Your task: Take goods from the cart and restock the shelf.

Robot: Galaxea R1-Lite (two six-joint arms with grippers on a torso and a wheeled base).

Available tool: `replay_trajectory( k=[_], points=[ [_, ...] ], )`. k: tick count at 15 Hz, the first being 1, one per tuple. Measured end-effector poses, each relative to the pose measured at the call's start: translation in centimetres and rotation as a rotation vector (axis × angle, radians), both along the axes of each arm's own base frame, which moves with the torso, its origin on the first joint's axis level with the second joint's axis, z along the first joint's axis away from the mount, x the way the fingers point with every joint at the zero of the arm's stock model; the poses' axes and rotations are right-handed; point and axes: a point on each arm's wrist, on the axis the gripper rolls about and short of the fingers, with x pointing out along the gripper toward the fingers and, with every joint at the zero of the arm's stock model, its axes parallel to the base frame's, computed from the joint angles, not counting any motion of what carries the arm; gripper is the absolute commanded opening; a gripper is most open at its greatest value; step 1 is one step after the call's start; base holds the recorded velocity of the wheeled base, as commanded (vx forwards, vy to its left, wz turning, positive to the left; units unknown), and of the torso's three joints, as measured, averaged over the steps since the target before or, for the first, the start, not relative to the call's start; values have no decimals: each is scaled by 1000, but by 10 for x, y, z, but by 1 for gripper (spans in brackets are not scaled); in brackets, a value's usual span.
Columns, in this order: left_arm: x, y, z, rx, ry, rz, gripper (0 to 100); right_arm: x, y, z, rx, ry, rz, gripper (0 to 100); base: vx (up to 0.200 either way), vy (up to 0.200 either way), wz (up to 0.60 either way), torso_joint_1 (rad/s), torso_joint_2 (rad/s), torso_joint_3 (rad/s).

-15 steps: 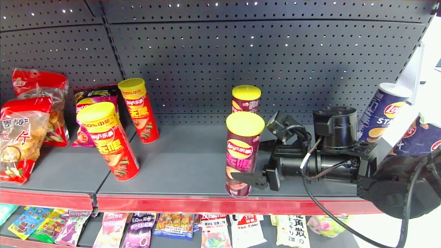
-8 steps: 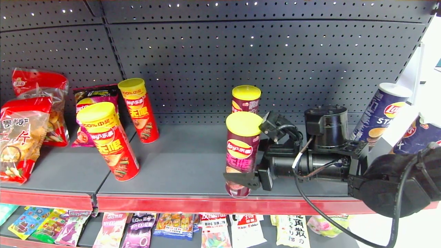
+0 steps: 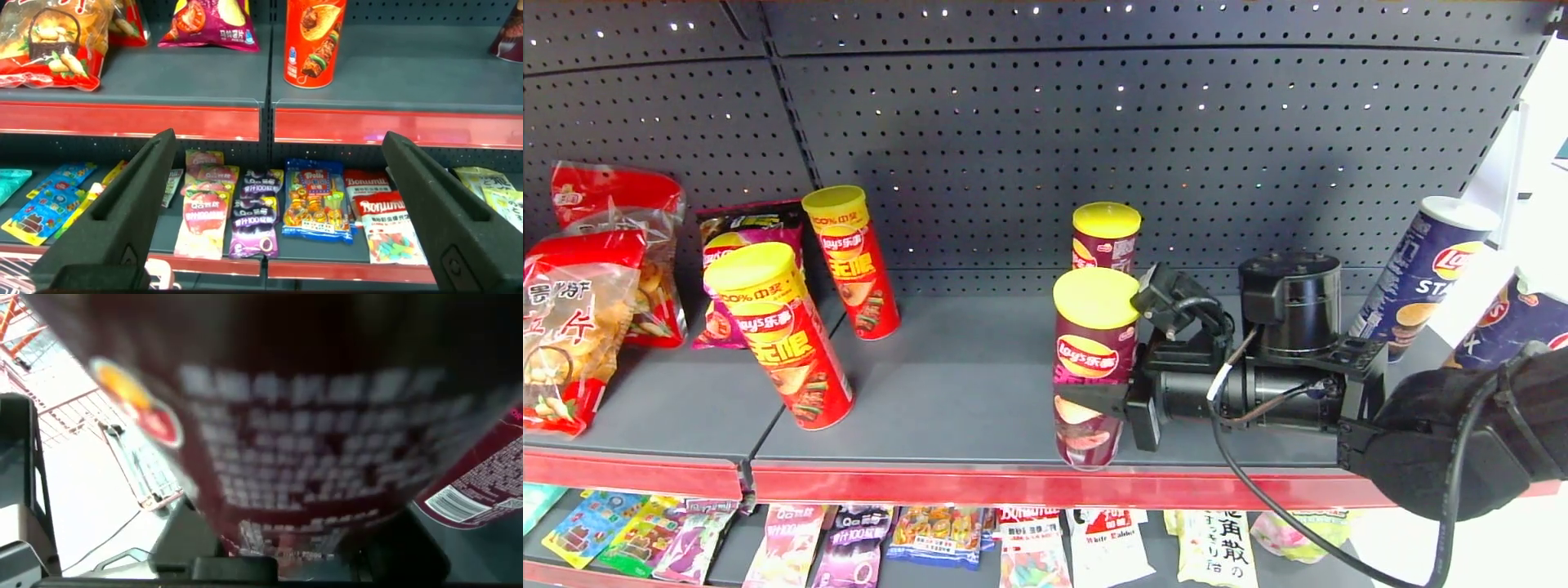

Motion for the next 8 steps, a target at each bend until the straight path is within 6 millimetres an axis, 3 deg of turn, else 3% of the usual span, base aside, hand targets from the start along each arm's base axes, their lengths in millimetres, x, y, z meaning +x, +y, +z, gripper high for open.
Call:
replay_trajectory(
  k=[4, 8],
  points=[
    [0, 0, 0, 0, 0, -1, 100, 0, -2, 2, 8, 1, 23, 0, 0, 0, 0, 0, 0, 0],
    [0, 0, 0, 0, 0, 0, 100, 2, -6, 3, 26, -26, 157, 0, 0, 0, 0, 0, 0, 0]
  ],
)
